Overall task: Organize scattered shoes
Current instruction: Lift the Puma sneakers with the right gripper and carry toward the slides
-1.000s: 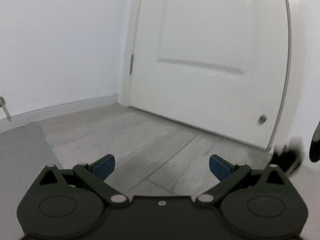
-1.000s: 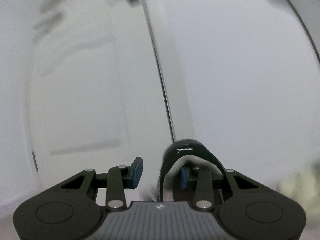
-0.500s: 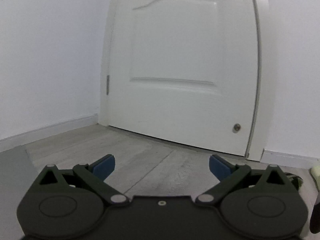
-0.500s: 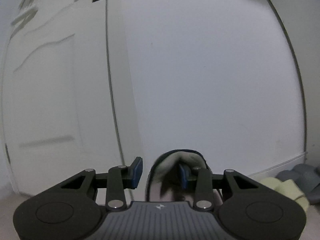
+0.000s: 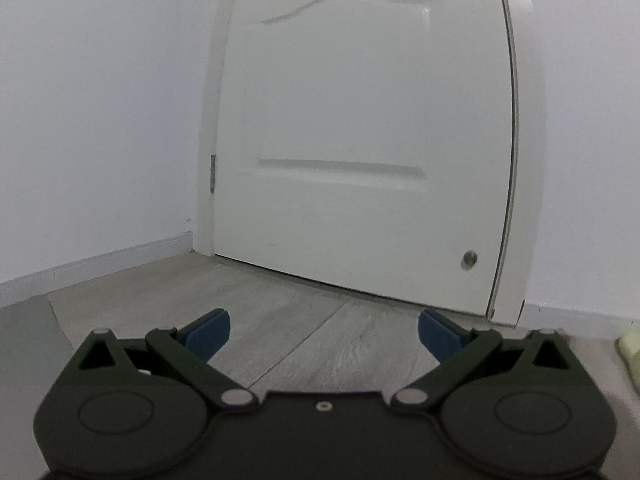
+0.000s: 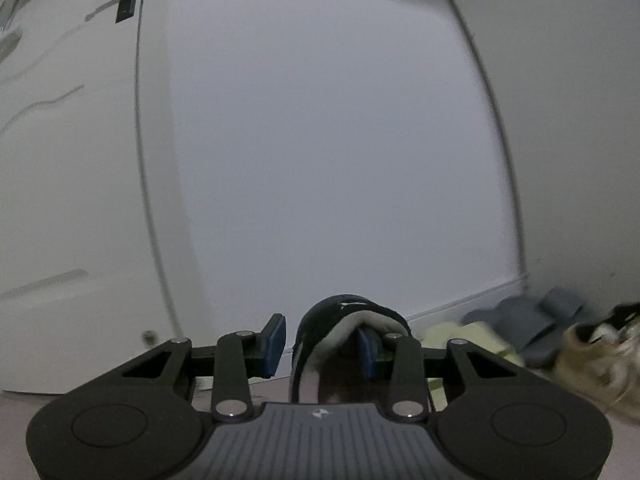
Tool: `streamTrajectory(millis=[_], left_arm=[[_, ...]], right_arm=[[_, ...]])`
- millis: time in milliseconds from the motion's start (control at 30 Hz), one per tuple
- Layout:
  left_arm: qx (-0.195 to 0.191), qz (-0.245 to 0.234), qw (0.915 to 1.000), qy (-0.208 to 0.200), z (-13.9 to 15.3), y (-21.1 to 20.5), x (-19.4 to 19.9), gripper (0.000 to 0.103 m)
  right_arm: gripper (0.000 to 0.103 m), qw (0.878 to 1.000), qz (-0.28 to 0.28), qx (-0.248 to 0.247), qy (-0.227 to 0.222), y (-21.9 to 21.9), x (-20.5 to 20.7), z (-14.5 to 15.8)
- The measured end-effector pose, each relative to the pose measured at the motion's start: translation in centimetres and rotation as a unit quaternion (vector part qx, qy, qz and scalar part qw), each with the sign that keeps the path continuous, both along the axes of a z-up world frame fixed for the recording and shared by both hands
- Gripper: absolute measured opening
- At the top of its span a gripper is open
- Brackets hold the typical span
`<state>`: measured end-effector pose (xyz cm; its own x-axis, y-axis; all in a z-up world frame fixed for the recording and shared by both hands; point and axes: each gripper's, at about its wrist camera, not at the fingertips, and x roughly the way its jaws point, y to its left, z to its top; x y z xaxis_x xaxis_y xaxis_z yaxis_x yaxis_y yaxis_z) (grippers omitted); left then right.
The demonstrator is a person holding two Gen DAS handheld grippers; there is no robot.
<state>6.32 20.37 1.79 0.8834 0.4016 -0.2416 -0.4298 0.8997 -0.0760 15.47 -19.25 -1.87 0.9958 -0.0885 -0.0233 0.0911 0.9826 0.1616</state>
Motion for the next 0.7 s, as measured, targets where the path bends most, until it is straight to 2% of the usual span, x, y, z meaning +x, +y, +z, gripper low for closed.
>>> streamTrajectory(millis=[167, 200, 300, 433, 500, 533, 567, 700], left_arm=[[-0.011, -0.006, 0.9998, -0.017, 1.2, -0.9, -0.6, 0.102], [-0.011, -0.009, 0.9997, -0.019, 1.4, -1.1, -0.7, 0.102], [-0.012, -0.027, 0.9992, -0.028, 2.3, -2.3, -0.7, 0.102], [-0.033, -0.068, 0.9965, -0.037, 3.1, -4.9, -0.4, 0.102], [-0.041, -0.083, 0.9950, -0.038, 3.2, -5.7, -0.2, 0.102], [-0.045, -0.093, 0.9940, -0.037, 3.3, -6.2, -0.1, 0.102], [-0.045, -0.106, 0.9927, -0.036, 3.3, -6.8, 0.2, 0.102], [-0.033, -0.129, 0.9908, -0.024, 3.0, -8.8, 0.6, 0.102]], right_arm=[[0.039, 0.999, -0.033, -0.028, 0.000, -4.4, -2.2, 0.6], [0.039, 0.997, -0.051, -0.050, 0.003, -6.3, -3.1, 0.9], [0.039, 0.995, -0.075, -0.066, 0.024, -9.5, -4.0, 1.2], [0.039, 0.991, -0.110, -0.047, 0.063, -13.2, -4.0, 0.7], [0.039, 0.988, -0.126, -0.021, 0.084, -14.8, -3.6, 0.1], [0.035, 0.987, -0.132, -0.016, 0.089, -15.2, -3.4, -0.1], [0.035, 0.985, -0.145, -0.032, 0.085, -15.5, -3.1, -0.5], [0.031, 0.985, -0.139, -0.048, 0.096, -15.8, -1.2, -1.2]])
